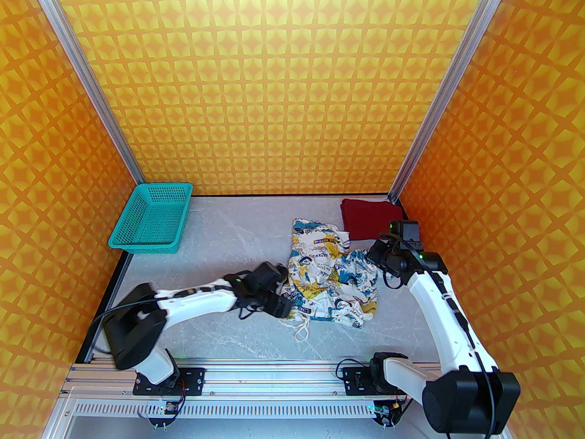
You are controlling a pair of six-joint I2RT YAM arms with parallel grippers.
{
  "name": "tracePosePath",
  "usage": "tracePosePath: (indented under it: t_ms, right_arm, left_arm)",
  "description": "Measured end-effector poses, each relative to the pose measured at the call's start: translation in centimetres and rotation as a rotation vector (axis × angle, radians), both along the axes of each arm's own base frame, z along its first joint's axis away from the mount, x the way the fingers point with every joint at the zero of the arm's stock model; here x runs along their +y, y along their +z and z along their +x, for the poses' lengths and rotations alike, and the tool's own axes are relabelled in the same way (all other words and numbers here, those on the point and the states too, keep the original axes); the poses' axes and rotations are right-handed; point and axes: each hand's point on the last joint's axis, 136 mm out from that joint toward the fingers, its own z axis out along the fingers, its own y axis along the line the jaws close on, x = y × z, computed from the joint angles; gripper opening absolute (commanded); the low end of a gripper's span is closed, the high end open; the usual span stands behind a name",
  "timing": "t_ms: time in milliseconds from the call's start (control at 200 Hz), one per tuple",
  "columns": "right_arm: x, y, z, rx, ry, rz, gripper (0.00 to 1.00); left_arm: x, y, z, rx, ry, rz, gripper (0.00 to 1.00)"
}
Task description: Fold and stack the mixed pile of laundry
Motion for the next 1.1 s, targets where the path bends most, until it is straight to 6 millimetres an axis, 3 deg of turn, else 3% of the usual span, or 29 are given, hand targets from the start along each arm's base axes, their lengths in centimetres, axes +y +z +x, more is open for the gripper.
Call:
tracePosePath:
  t_ms: [135, 240, 350, 510, 630, 735, 825, 865, 970, 1100]
  right_arm:
    - [0.2, -0.1, 0.1, -0.001, 0.008, 0.012, 0.00]
    - [0.3, -0.2, 0.2, -0.004, 0.010, 0.018, 0.00]
    - [0.3, -0.2, 0.3, -0.003, 0.011, 0.024, 0.00]
    - [0.6, -0.4, 0.3, 0.001, 0.023, 0.041, 0.00]
    - [1.8, -0.7, 0.4, -0.008, 0.056, 0.098, 0.00]
    - [3.2, -2.9, -0.7, 0.021, 0.081, 0.168, 0.00]
    - [5.1, -5.4, -2.3, 0.068, 0.109, 0.225, 0.00]
    - [6.1, -6.6, -3.2, 0.092, 0.127, 0.246, 0.00]
    - [7.6, -9.4, -5.1, 0.152, 0.143, 0.292, 0.00]
    - [7.6, -11.5, -6.4, 0.196, 0.124, 0.307, 0.11]
  left_arm:
    - [-0.1, -1.3, -0.8, 0.004, -0.056, 0.057, 0.58]
    - [0.4, -2.1, 0.3, -0.025, -0.045, 0.120, 0.25]
    - [1.4, -2.3, 2.0, -0.075, -0.017, 0.168, 0.00]
    - [4.8, -1.6, 6.4, -0.143, 0.106, 0.209, 0.00]
    - [9.1, 1.5, 10.3, -0.212, 0.245, 0.188, 0.00]
    - [13.1, 4.6, 13.8, -0.284, 0.369, 0.157, 0.00]
    - [16.1, 5.7, 16.2, -0.310, 0.447, 0.166, 0.00]
    - [17.1, 5.8, 17.1, -0.313, 0.469, 0.176, 0.10]
    - [17.6, 5.6, 19.0, -0.318, 0.476, 0.195, 0.49]
    - [17.3, 5.1, 19.3, -0.295, 0.471, 0.196, 0.65]
